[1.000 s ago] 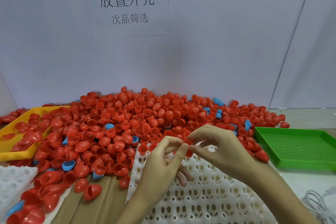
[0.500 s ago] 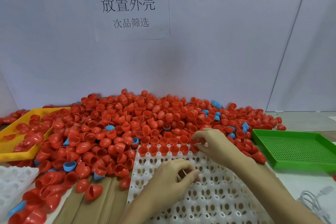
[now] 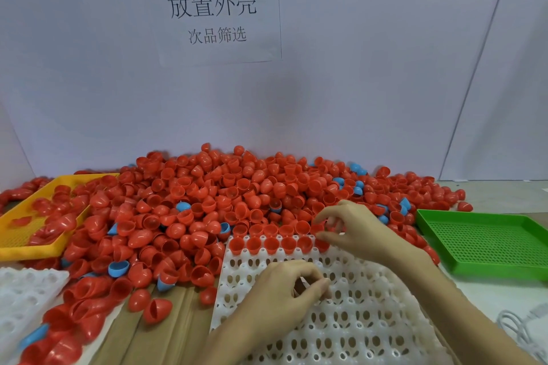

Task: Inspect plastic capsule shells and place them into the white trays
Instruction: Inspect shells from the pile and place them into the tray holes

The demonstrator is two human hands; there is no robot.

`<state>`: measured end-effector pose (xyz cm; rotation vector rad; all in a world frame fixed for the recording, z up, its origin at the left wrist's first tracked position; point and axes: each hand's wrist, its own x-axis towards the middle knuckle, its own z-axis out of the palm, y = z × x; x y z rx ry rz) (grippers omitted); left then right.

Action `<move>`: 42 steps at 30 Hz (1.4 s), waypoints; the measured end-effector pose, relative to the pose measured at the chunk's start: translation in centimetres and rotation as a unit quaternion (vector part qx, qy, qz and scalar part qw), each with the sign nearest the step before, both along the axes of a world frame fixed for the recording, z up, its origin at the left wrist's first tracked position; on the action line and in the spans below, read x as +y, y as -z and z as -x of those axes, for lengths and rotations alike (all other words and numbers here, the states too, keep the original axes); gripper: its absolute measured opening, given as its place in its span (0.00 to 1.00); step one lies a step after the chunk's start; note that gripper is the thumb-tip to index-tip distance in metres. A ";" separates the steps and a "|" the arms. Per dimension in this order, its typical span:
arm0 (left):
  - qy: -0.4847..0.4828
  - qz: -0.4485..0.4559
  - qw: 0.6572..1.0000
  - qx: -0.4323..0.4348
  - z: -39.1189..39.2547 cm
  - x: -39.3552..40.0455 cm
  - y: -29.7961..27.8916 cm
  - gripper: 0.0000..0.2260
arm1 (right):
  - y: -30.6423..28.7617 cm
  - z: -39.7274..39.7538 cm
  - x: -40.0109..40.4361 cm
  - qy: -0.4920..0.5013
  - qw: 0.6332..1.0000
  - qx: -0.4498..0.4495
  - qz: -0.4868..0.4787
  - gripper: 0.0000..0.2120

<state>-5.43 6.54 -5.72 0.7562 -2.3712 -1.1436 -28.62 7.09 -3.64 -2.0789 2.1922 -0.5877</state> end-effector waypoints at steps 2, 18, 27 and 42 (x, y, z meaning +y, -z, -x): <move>-0.002 0.001 1.000 -0.002 0.0 -0.1 0.0 0.11 | -1.0 0.8 -0.3 0.012 0.999 -0.014 0.035 0.09; 0.005 -0.012 1.000 0.012 -0.2 -0.1 -0.2 0.11 | 2.3 2.9 -3.2 0.119 0.990 0.032 0.067 0.13; 0.004 -0.017 1.000 0.010 -0.2 -0.2 0.1 0.10 | 0.4 2.5 -0.8 0.092 0.976 -0.052 0.190 0.10; -0.041 -0.043 0.987 0.150 0.1 -0.4 0.7 0.19 | -1.1 -1.4 5.7 -0.028 0.862 -0.505 0.021 0.12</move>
